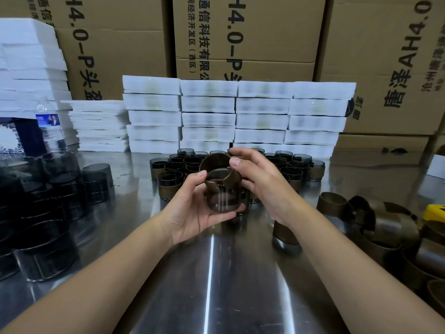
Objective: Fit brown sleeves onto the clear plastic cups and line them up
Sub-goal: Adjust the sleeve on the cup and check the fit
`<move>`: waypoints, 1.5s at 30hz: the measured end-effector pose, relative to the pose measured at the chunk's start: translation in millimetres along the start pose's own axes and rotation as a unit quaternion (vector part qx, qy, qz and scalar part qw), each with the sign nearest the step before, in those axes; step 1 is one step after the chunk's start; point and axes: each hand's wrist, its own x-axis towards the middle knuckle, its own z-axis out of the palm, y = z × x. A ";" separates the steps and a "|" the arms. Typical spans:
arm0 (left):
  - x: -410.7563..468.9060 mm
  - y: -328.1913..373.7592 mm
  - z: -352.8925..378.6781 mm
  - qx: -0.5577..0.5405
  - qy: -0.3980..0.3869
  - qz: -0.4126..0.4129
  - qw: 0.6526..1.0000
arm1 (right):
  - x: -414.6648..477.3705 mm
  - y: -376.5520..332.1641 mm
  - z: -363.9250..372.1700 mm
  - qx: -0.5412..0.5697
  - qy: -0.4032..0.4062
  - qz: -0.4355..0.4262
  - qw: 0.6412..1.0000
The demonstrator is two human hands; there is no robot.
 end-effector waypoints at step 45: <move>4.2 -3.3 5.8 0.127 0.121 0.067 0.982 | 3.6 15.3 6.5 -0.160 0.004 0.088 0.983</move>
